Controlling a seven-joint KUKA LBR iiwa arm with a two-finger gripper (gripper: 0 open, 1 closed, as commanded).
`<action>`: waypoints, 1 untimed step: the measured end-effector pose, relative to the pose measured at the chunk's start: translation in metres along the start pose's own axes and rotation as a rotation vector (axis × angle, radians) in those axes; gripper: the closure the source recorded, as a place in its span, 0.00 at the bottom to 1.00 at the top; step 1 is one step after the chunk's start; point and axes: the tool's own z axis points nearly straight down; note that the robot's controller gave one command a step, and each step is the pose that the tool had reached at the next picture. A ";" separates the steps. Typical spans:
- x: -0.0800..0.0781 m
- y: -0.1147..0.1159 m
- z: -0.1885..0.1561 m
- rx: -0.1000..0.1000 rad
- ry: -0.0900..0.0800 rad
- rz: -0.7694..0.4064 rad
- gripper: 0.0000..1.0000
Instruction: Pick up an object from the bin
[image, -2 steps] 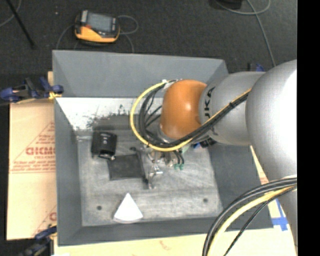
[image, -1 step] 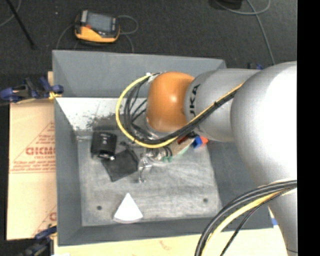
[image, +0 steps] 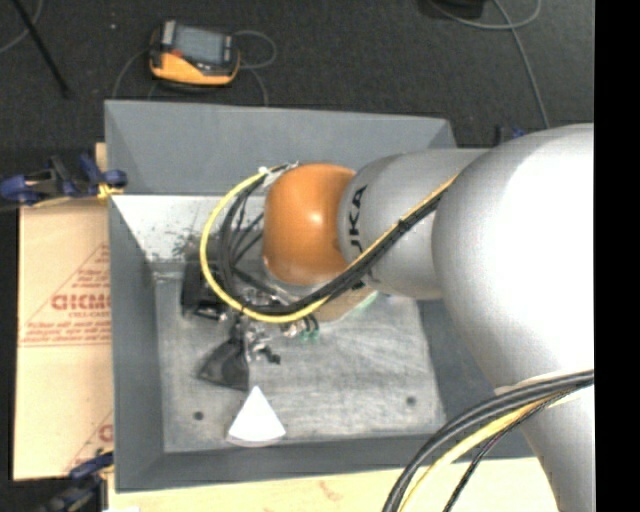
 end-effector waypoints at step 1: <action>0.000 0.000 0.000 0.000 0.000 0.000 1.00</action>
Offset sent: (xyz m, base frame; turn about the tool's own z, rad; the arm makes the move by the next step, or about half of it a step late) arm -0.0108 0.0134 0.0517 -0.0372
